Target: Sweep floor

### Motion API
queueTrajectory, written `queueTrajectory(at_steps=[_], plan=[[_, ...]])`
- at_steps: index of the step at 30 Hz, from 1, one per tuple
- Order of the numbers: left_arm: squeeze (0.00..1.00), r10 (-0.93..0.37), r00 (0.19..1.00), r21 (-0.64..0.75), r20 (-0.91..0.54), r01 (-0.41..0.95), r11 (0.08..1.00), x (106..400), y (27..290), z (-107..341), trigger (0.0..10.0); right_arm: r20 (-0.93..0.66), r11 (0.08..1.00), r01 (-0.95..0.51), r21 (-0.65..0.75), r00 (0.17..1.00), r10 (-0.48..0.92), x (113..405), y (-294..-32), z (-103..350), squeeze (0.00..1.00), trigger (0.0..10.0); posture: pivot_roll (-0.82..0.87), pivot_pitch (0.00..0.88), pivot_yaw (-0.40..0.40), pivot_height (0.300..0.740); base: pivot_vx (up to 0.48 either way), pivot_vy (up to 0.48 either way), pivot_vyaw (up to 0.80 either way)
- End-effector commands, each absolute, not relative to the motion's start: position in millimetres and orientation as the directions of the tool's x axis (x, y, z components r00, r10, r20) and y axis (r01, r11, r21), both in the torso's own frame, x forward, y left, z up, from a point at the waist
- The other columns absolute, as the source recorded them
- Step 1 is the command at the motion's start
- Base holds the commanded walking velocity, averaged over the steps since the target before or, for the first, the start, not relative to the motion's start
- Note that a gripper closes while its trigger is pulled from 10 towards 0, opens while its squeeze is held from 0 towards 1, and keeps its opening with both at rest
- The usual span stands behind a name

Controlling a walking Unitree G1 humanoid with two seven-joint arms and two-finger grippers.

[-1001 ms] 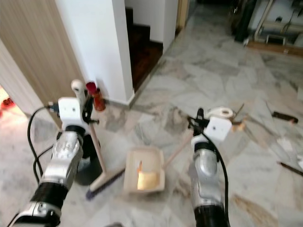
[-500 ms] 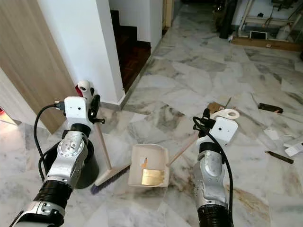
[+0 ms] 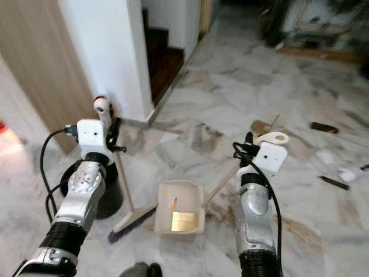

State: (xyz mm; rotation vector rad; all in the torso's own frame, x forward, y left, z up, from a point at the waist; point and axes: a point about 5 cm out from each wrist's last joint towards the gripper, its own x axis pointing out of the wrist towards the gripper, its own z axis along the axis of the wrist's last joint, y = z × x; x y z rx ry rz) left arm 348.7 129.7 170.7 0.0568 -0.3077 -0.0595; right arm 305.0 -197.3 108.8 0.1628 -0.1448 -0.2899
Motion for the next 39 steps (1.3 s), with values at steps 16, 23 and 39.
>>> queueTrajectory(at_steps=[16, 23, 39], plan=[[0.0, -0.014, 0.955, 0.057, 0.295, -0.003, 0.998, 346.3, 145.7, 168.4, 10.0, 0.185, 0.958, 0.209, 0.198, 0.952, -0.246, 314.6, -183.2, 127.0, 0.0, 10.0, -0.02, 0.015, 0.035, 0.74, 0.0, 0.154, 0.0], [0.0, -0.014, 0.956, 0.058, 0.292, -0.003, 0.998, 346.5, 146.4, 168.5, 10.0, 0.183, 0.958, 0.207, 0.198, 0.952, -0.244, 315.1, -182.5, 126.8, 0.0, 10.0, -0.02, 0.017, 0.035, 0.74, 0.0, 0.386, 0.0], [0.0, -0.017, 0.956, 0.058, 0.293, 0.0, 0.998, 346.5, 146.5, 169.0, 10.0, 0.186, 0.957, 0.209, 0.2, 0.951, -0.246, 315.1, -182.4, 126.9, 0.0, 10.0, -0.01, 0.016, 0.035, 0.74, 0.0, 0.392, 0.0]])
